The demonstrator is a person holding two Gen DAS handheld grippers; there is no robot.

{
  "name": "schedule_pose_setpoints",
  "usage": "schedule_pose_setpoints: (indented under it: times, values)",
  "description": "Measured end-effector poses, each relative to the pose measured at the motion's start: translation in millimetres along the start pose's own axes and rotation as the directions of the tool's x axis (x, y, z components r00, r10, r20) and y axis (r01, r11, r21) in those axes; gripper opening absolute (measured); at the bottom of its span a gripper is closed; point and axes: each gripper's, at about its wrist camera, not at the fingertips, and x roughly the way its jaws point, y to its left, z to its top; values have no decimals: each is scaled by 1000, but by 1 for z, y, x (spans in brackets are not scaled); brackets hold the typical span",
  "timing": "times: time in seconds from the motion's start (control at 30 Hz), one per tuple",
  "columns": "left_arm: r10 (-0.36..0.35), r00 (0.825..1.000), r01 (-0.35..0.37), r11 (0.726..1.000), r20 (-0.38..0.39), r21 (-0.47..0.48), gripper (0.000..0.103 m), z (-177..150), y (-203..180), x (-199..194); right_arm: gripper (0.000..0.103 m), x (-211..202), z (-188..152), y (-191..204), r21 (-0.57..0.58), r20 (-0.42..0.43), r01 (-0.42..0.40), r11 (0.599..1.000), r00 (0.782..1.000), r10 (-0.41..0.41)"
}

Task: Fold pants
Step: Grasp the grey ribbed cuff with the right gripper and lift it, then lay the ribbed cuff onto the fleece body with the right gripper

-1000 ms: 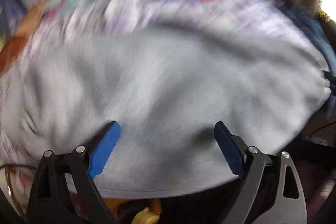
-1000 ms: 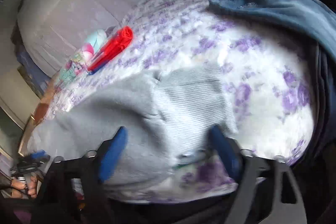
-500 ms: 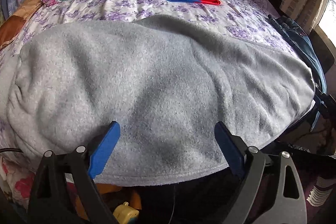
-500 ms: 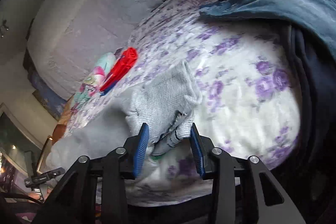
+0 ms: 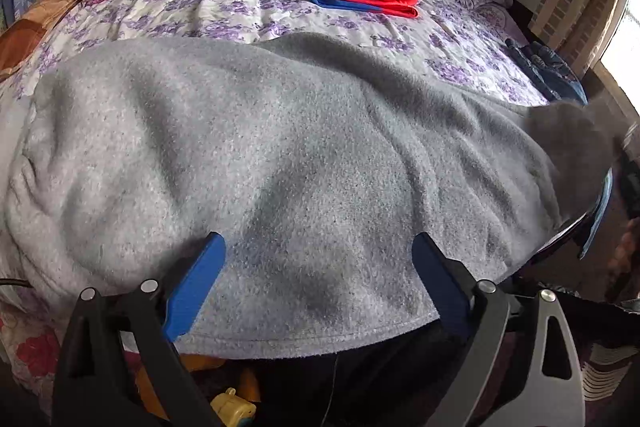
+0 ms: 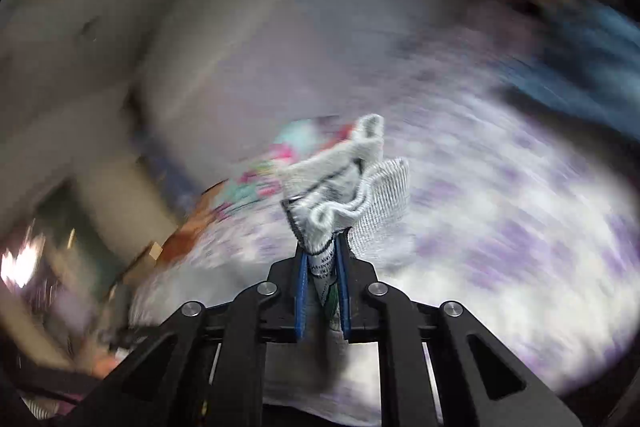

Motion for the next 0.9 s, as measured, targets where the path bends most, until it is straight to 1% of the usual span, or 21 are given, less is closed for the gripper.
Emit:
schedule_pose_setpoints:
  times: [0.03,0.1,0.13,0.17,0.2,0.23,0.27,0.3,0.33,0.37,0.43,0.47,0.53,0.6,0.67,0.73,0.77,0.8,0.83,0.87,0.9]
  values:
    - [-1,1000,1,1000,3,-7,92,-1,1,-1,13,17,5,31,-74,-40,-69,995,997,66]
    - [-5,1000,5,1000,9,-22,92,-2,3,-3,13,48,2,68,-142,-124,-158,977,982,141]
    - [-6,1000,7,999,12,-33,92,-2,4,-4,14,70,-3,85,-171,-177,-183,968,972,152]
    - [-6,1000,6,999,14,-41,92,-3,3,-5,19,98,-15,100,-192,-254,-197,961,956,145]
    - [-4,1000,4,999,17,-45,92,-4,3,-5,23,125,-30,109,-204,-334,-207,957,933,131]
    - [-1,1000,2,999,18,-45,92,-5,3,-5,35,151,-46,113,-215,-415,-213,953,903,108]
    - [-1,1000,2,999,18,-44,92,-5,3,-5,35,181,-66,108,-221,-510,-190,956,859,53]
    - [1,1000,0,999,17,-44,92,-6,3,-5,35,189,-74,105,-229,-518,-184,956,854,40]
    - [1,1000,-1,999,14,-40,92,-6,3,-5,36,182,-74,107,-259,-481,-199,945,875,52]
    - [2,1000,-2,999,13,-37,92,-6,3,-6,37,177,-72,111,-287,-472,-203,936,880,46]
    - [0,1000,0,1000,7,-29,92,-6,3,-5,42,154,-63,120,-350,-426,-215,912,903,50]
    - [-1,1000,1,1000,4,-28,92,-5,4,-4,43,141,-58,125,-396,-390,-207,895,920,40]
    - [1,1000,0,1000,6,-20,92,-4,2,-2,43,125,-53,130,-479,-339,-163,862,941,-11]
    - [2,1000,-2,1000,9,-14,95,-2,0,1,43,117,-57,128,-509,-347,-156,846,937,-36]
    - [7,1000,-7,1000,11,-11,96,-1,-1,2,43,119,-66,137,-559,-365,-156,814,928,-72]
    - [12,1000,-12,1000,13,-5,96,-1,-3,3,42,129,-74,148,-626,-377,-159,763,919,-118]
    - [12,1000,-12,1000,13,-2,96,-2,-3,2,42,135,-81,153,-660,-387,-161,734,910,-148]
    - [10,1000,-10,1000,12,-4,96,-3,-3,1,41,143,-87,155,-679,-402,-164,716,899,-175]
    - [7,1000,-7,1000,13,-6,96,-3,-3,1,38,145,-92,155,-687,-410,-161,708,891,-196]
    - [3,1000,-3,1000,14,-9,96,-4,-2,0,18,152,-93,151,-690,-409,-135,711,883,-229]
    - [1,1000,-1,1000,15,-12,96,-4,-1,-1,16,157,-90,145,-663,-426,-123,738,873,-238]
